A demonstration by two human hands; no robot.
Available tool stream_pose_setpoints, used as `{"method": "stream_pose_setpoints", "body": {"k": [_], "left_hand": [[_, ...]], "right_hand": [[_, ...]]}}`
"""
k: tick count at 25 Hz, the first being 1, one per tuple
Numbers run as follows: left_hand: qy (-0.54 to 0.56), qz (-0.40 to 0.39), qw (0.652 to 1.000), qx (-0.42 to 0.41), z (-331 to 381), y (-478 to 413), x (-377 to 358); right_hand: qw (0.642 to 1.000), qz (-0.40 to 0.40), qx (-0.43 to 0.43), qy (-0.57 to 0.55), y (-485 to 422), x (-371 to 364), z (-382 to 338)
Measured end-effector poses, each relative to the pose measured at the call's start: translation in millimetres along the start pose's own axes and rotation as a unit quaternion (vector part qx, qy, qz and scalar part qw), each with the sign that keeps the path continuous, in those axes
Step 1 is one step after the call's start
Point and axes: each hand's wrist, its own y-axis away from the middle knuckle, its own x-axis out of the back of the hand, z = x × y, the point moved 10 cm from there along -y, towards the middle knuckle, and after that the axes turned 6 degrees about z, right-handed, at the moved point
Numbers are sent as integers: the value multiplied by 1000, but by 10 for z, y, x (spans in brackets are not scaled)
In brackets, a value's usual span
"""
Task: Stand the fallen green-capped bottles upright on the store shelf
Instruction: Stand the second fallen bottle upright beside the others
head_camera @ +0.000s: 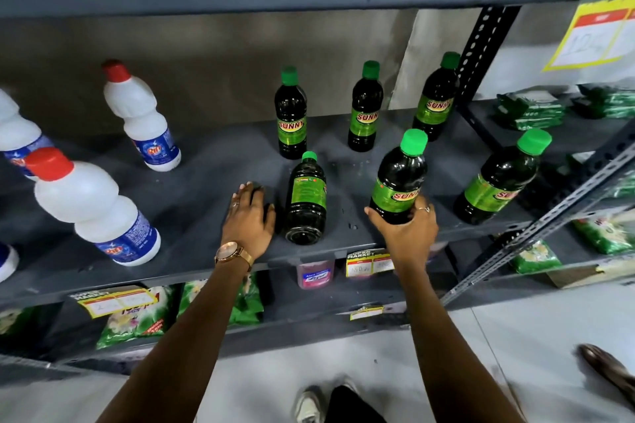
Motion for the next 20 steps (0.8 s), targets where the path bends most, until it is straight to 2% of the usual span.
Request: {"method": "stream_pose_setpoints", "body": {"k": [10,15,18,20], "left_hand": [[-13,-3,1000,-14,11,-23,-1],[-6,0,1000,-12,-5,-29,-13],[-2,1,1000,-5,-19,-31,6],[-9,-11,1000,-14,-39,-41,16]], "right_hand": [[999,20,44,25,131,187,-10],[1000,-13,-4,12,133,120,90],[995,47,-26,-82,389,307,99],[995,68,24,-71,785,356,-31]]}}
